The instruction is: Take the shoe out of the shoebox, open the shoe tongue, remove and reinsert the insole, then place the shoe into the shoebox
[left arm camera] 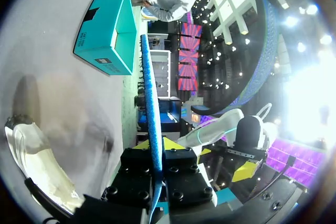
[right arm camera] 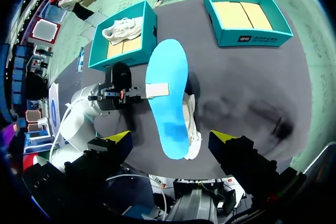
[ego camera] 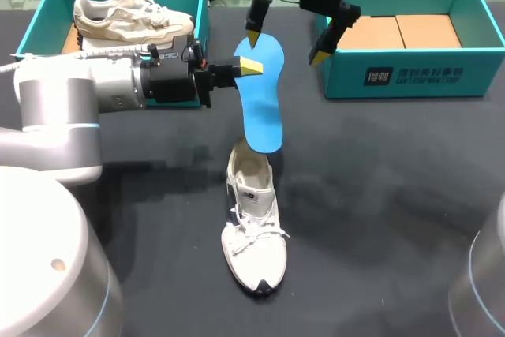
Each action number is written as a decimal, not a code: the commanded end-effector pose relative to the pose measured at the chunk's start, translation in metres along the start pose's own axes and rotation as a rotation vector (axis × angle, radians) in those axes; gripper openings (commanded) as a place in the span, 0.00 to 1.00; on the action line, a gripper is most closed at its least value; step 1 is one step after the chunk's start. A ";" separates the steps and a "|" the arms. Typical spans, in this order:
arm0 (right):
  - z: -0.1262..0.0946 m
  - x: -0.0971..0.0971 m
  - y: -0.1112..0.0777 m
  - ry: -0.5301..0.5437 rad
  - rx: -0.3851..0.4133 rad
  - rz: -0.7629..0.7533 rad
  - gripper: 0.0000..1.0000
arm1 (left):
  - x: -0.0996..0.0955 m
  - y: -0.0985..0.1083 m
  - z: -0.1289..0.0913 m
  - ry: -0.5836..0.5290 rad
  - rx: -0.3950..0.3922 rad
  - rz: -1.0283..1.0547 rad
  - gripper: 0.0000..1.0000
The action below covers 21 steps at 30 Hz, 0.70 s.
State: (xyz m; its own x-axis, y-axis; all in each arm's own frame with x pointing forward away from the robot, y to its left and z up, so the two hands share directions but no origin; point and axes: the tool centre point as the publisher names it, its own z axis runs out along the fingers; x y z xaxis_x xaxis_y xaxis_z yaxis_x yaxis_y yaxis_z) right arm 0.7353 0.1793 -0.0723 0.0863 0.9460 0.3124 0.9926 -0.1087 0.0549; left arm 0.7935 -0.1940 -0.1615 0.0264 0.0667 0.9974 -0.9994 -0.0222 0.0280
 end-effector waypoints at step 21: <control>0.031 -0.063 0.001 0.798 -0.012 0.091 1.00 | 0.000 0.000 -0.001 -0.002 -0.002 0.000 0.00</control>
State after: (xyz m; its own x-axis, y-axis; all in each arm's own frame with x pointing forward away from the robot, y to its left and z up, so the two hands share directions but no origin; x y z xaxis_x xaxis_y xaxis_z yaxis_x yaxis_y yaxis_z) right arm 0.7360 0.1331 -0.1162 0.1447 0.8102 0.5680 0.9836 -0.1801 0.0064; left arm 0.7932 -0.1939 -0.1615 0.0263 0.0667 0.9974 -0.9994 -0.0226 0.0278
